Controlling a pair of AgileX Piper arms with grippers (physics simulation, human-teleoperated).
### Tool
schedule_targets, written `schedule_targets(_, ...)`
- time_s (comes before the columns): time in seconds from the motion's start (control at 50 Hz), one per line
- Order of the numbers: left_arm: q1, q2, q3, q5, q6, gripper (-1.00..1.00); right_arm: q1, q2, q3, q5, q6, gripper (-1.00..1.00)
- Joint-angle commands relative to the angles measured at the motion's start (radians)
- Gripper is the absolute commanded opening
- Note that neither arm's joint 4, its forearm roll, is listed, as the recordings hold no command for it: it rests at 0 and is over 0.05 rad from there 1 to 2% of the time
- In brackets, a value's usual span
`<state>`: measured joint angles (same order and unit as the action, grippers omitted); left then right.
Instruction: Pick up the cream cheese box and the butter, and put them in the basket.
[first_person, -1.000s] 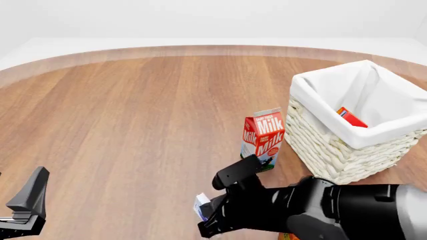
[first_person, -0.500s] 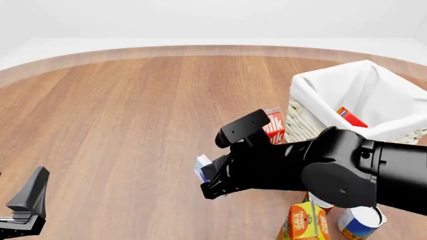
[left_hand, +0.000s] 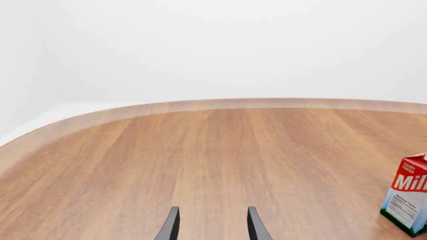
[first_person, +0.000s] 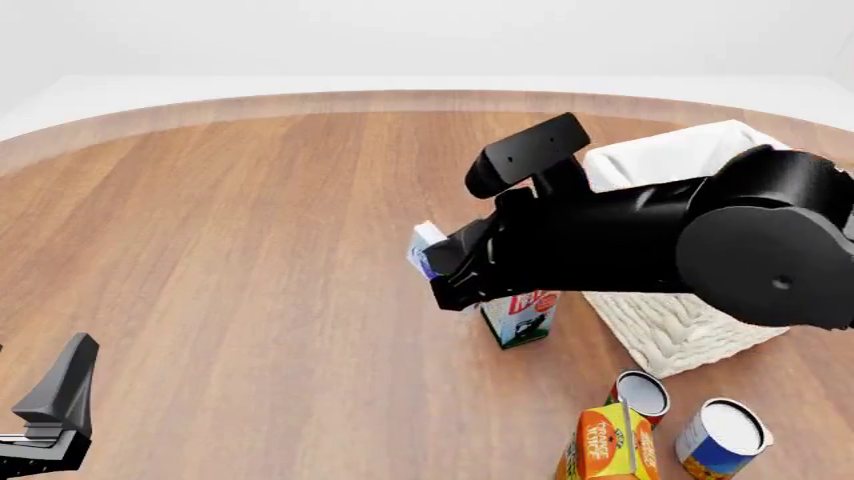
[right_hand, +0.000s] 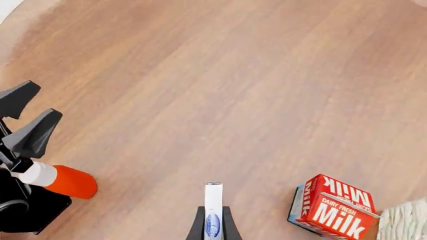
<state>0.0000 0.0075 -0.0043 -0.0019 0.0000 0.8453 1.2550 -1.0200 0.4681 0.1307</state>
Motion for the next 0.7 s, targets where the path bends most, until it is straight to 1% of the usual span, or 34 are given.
schedule_targets(0.02, 0.000, 0.000, 0.000, 0.000, 0.000, 1.00, -0.053, -0.040, -0.078, 0.054, -0.053, -1.00)
schedule_targets(0.16, 0.000, 0.000, 0.000, 0.000, 0.000, 1.00, -0.085, -0.050, -0.134, 0.088, -0.090, -1.00)
schedule_targets(0.28, 0.000, 0.000, 0.000, 0.000, 0.000, 1.00, -0.118, -0.059, -0.156, 0.103, -0.110, -1.00)
schedule_targets(0.36, 0.000, 0.000, 0.000, 0.000, 0.000, 1.00, -0.151, -0.074, -0.172, 0.117, -0.124, -1.00)
schedule_targets(0.44, 0.000, 0.000, 0.000, 0.000, 0.000, 1.00, -0.201, -0.097, -0.191, 0.139, -0.142, -1.00)
schedule_targets(0.5, 0.000, 0.000, 0.000, 0.000, 0.000, 1.00, -0.221, -0.113, -0.221, 0.173, -0.146, -1.00)
schedule_targets(0.56, 0.000, 0.000, 0.000, 0.000, 0.000, 1.00, -0.243, -0.125, -0.197, 0.157, -0.151, -1.00)
schedule_targets(0.7, 0.000, 0.000, 0.000, 0.000, 0.000, 1.00, -0.316, -0.154, -0.200, 0.170, -0.161, -1.00)
